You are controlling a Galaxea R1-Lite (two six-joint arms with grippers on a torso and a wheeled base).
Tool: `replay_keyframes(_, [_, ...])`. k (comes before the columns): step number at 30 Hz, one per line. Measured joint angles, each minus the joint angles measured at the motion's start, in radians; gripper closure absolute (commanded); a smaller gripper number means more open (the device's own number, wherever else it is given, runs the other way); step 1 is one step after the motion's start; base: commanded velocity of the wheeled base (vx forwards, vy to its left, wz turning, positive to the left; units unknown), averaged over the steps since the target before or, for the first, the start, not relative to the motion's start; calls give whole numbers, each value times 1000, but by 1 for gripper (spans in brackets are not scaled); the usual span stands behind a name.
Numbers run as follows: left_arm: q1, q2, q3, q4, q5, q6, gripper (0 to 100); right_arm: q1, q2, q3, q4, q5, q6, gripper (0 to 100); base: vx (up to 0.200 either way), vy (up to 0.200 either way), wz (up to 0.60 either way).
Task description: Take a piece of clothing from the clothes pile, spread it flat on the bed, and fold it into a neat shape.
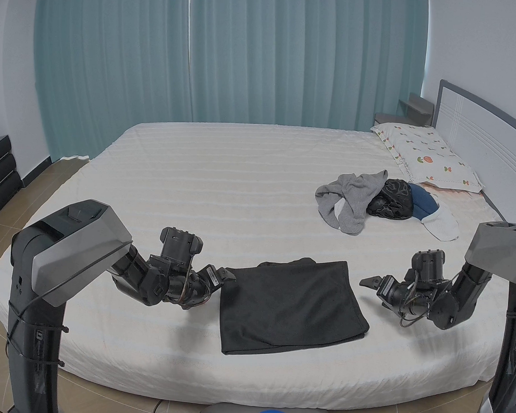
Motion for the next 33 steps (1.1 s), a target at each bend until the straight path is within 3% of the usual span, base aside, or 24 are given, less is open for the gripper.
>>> replay_keyframes(5, [-40, -3, 35, -54, -13, 66, 0, -8, -47, 124, -139, 30, 57, 0, 0, 0, 0])
replay_keyframes(16, [-81, 33, 42, -110, -16, 131, 0, -15, -72, 177, -159, 46, 72, 0, 0, 0, 0])
replay_keyframes(17, [-81, 35, 40, -110, -16, 130, 100, -15, -73, 177, -159, 46, 71, 0, 0, 0, 0])
replay_keyframes(33, [-69, 37, 40, -110, -2, 92, 100, -18, -76, 192, -161, 46, 73, 0, 0, 0, 0])
